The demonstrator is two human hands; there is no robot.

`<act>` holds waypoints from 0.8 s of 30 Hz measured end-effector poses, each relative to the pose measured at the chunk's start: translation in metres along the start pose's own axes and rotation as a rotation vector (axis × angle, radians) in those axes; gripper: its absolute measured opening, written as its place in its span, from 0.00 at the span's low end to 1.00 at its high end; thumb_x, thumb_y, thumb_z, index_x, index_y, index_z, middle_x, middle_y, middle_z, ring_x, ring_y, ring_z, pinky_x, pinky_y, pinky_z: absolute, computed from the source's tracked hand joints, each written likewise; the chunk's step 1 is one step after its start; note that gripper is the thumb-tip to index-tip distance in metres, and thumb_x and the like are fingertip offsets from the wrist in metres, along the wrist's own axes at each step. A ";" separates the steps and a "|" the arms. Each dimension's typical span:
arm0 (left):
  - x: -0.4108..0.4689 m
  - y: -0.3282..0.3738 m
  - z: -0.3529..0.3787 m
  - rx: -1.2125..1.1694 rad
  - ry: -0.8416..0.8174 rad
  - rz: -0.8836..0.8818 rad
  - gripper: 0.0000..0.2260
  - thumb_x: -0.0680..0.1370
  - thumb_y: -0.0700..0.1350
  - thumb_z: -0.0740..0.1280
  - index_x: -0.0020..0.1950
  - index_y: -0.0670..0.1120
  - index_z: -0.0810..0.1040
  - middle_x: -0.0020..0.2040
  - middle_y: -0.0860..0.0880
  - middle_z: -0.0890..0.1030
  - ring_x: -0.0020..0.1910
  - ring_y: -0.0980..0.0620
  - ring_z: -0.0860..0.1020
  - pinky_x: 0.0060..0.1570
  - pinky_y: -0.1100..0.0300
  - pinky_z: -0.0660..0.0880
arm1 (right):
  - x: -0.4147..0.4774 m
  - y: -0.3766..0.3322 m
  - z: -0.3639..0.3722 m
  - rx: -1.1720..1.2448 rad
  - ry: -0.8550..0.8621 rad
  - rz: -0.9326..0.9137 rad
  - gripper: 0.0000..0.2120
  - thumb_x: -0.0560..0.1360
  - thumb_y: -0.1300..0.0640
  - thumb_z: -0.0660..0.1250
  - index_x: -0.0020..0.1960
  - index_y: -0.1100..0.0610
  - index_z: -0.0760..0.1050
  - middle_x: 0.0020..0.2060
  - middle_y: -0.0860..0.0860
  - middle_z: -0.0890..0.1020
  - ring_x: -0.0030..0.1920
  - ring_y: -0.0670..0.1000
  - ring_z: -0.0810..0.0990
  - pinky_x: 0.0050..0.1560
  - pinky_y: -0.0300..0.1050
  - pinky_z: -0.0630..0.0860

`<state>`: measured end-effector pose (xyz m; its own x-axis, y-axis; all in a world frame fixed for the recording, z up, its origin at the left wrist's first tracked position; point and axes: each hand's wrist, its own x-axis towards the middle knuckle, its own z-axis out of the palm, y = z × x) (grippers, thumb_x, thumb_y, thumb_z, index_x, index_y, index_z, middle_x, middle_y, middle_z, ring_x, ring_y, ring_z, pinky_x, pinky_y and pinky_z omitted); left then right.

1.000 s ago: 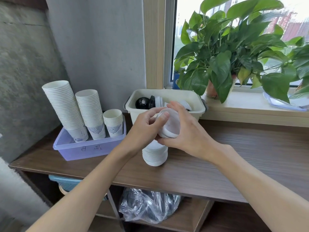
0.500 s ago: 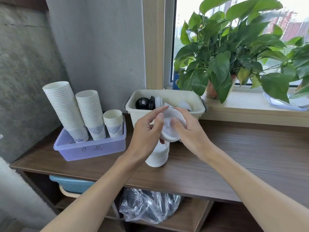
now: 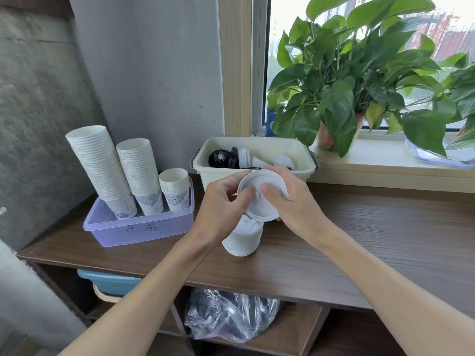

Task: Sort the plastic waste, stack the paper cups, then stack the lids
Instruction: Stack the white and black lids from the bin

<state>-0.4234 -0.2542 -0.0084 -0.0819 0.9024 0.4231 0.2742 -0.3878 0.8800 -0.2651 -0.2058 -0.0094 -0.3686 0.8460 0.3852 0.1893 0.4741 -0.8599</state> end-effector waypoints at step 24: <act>0.003 0.000 0.001 0.087 0.029 0.018 0.14 0.80 0.34 0.67 0.56 0.52 0.82 0.50 0.58 0.85 0.49 0.63 0.82 0.47 0.70 0.75 | -0.001 -0.003 0.001 0.056 0.004 -0.042 0.06 0.76 0.54 0.70 0.52 0.52 0.76 0.42 0.42 0.82 0.44 0.40 0.80 0.44 0.31 0.73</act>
<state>-0.4225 -0.2515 -0.0079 -0.1035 0.8892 0.4457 0.3579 -0.3848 0.8508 -0.2661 -0.2082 -0.0071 -0.3716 0.8266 0.4226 0.1228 0.4950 -0.8602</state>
